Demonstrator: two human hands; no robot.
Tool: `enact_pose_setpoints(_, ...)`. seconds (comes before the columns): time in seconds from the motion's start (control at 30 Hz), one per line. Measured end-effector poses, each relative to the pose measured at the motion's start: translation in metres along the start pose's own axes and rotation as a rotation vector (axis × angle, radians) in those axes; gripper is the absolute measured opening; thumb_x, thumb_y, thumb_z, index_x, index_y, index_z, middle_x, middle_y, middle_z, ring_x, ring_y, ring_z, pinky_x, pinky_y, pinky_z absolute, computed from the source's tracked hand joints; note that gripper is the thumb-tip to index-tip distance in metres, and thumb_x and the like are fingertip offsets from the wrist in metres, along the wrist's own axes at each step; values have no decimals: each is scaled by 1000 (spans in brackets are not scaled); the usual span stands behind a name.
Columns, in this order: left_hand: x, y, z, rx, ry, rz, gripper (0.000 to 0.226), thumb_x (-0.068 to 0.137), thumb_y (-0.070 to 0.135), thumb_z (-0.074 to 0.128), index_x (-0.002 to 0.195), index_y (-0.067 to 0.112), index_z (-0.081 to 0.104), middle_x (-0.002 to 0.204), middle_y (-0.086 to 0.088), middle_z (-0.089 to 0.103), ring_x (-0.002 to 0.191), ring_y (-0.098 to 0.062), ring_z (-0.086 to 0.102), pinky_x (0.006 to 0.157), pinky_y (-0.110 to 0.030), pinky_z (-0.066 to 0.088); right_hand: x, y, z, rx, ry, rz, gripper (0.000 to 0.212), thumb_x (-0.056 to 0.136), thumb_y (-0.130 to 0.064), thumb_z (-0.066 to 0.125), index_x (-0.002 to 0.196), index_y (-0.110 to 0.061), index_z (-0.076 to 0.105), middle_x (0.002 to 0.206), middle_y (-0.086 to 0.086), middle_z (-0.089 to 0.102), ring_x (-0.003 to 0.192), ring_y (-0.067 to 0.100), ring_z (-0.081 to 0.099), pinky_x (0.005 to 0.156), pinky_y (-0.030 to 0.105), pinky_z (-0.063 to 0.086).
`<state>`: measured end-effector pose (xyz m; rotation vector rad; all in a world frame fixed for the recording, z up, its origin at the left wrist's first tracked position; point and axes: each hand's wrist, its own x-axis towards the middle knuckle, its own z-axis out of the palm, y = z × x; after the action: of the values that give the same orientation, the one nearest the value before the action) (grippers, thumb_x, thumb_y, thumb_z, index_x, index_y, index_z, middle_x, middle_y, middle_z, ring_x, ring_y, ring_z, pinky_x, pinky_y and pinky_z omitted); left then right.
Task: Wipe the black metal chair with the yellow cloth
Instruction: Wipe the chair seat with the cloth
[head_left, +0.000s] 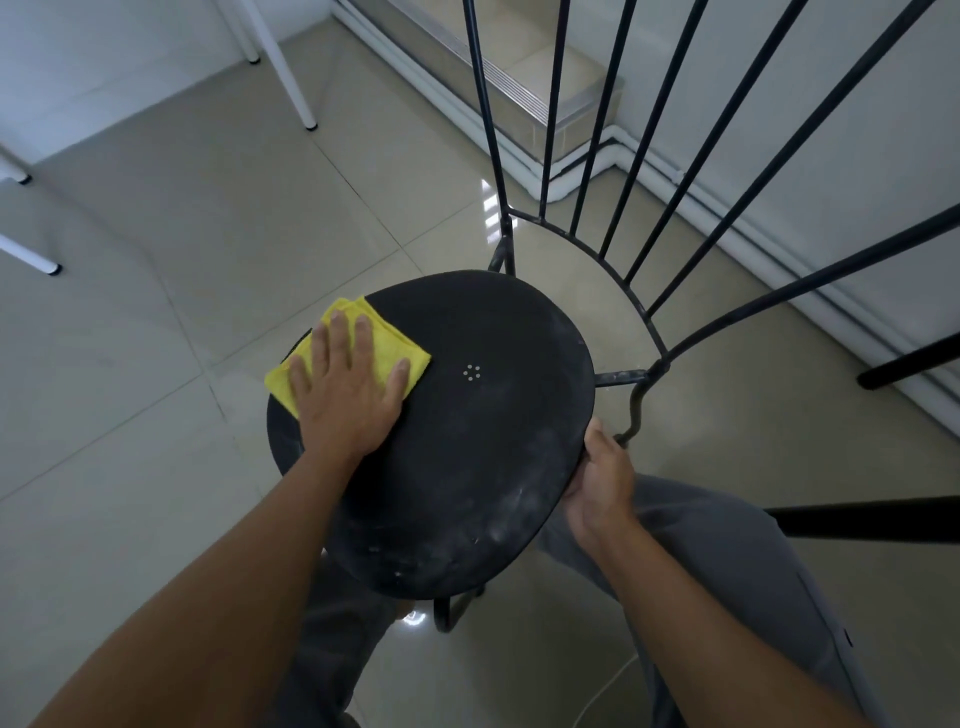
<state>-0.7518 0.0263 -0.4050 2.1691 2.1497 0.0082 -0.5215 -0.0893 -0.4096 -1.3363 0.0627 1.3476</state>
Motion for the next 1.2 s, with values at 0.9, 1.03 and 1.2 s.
enact_pose_setpoints(0.9,-132,83,-1,61,-135,414,78,94,67,19,155,21,8,163,-4,-7,150,-26,-10,116,-56,11,1,1,-1,45,-1,52,38,107,-28,39,112,-4,67,108,15,74,95,26,73,89,43,56)
enact_pose_setpoints(1.03,-109,112,7,13,-106,404,78,93,67,21,155,21,11,163,-5,-4,150,-26,-8,116,-57,9,1,6,-3,82,18,116,42,106,-33,39,115,-4,67,115,20,72,106,34,69,97,50,52)
enact_pose_setpoints(1.2,-61,142,13,-30,-67,402,78,92,66,24,154,20,15,163,-7,3,150,-28,-2,117,-58,8,-1,9,-4,128,-21,147,42,105,-27,38,129,-1,61,124,21,67,119,36,62,106,51,45)
